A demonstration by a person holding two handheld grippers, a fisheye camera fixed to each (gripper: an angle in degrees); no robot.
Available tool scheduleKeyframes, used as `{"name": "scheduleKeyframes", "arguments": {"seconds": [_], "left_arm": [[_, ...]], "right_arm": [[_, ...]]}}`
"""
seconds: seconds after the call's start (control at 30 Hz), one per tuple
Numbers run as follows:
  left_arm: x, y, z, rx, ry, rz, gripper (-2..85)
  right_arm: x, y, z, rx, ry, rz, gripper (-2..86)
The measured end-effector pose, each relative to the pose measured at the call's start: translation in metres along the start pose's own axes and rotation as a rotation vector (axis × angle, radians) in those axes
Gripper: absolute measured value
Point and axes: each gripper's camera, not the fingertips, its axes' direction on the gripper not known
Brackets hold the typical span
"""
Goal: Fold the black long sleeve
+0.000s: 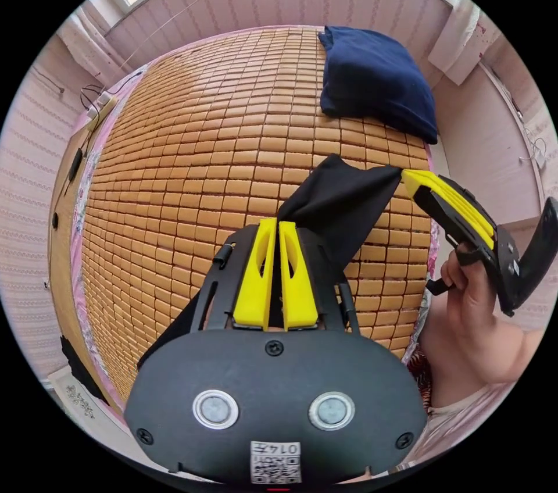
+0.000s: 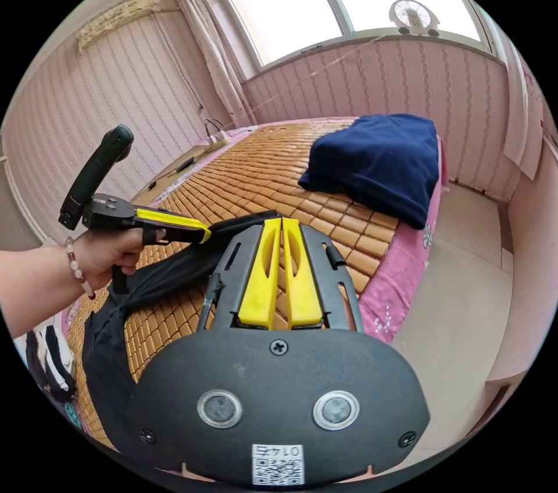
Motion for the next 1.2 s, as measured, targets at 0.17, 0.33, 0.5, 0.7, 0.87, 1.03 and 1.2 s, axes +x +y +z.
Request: {"name": "scheduleKeyframes", "arguments": {"seconds": [0.17, 0.33, 0.5, 0.7, 0.87, 1.03, 1.2], "left_arm": [[-0.029, 0.05, -0.088, 0.086, -0.041, -0.072, -1.0], [-0.067, 0.145, -0.206, 0.216, -0.124, -0.172, -1.0], [-0.092, 0.327, -0.345, 0.438, -0.166, -0.327, -0.7], [-0.078, 0.557, -0.381, 0.464, -0.266, -0.763, 2.6], [-0.057, 0.688, -0.359, 0.337, -0.1, -1.039, 4.2], [-0.044, 0.745, -0.363, 0.326, 0.023, -1.146, 4.6], [-0.046, 0.748, -0.368, 0.319, 0.183, -1.145, 5.6]], "right_arm": [[-0.041, 0.05, -0.044, 0.137, -0.112, -0.211, -0.1], [-0.073, 0.093, -0.146, 0.236, -0.566, -0.352, -0.2], [-0.128, 0.134, -0.224, 0.213, -1.056, -0.469, -0.2], [-0.23, 0.327, -0.222, -0.209, -1.147, -0.916, -0.2], [-0.241, 0.475, -0.193, -0.516, -1.027, -1.168, -0.1], [-0.237, 0.539, -0.168, -0.622, -0.968, -1.181, -0.1], [-0.23, 0.559, -0.152, -0.604, -0.869, -1.169, -0.1]]}}
